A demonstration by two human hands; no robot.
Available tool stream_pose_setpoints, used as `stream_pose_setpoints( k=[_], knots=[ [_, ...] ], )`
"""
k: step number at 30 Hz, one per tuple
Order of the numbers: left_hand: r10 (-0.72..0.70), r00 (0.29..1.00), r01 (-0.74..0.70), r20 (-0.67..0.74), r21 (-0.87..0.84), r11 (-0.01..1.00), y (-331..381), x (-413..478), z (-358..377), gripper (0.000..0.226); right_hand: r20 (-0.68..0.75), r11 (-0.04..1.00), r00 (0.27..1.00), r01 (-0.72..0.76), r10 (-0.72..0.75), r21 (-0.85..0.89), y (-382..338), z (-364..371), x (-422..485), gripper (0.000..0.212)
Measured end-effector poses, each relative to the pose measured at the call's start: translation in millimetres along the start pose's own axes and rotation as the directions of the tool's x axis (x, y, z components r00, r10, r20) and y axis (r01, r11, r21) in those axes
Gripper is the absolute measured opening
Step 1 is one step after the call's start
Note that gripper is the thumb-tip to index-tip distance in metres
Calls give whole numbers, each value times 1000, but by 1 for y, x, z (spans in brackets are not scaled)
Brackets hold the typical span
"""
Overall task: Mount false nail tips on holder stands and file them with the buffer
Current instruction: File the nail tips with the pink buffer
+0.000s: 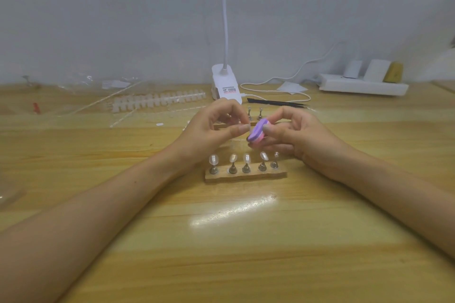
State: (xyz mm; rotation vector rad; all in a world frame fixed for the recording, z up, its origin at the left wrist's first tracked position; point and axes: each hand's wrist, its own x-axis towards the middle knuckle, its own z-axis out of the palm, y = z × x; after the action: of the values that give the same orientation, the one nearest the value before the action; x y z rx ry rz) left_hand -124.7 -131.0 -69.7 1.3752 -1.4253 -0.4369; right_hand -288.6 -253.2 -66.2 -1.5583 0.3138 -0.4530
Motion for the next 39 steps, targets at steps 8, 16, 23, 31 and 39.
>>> stream_pose_setpoints(
  k=[8, 16, 23, 31, 39],
  knots=[
    [-19, 1000, 18, -18, -12, 1000, 1, 0, -1, 13, 33, 999, 999, -16, 17, -36, 1, 0, -1, 27],
    [-24, 1000, 24, 3, -31, 999, 2, -1, 0, 15, 37, 999, 999, -12, 13, -37, 1, 1, 0, 28],
    [-9, 1000, 9, 7, -30, 999, 0, -1, 0, 14, 32, 999, 999, 1, 0, -36, 2, 0, 1, 24],
    [3, 999, -1, 34, -39, 999, -1, -1, 0, 16, 22, 998, 1000, -3, 1, 65, 1, -5, 2, 21],
    [-14, 999, 17, 32, -69, 997, 0, 0, -1, 14, 6, 1000, 1000, 24, -25, 19, 3, -3, 1, 23]
  ],
)
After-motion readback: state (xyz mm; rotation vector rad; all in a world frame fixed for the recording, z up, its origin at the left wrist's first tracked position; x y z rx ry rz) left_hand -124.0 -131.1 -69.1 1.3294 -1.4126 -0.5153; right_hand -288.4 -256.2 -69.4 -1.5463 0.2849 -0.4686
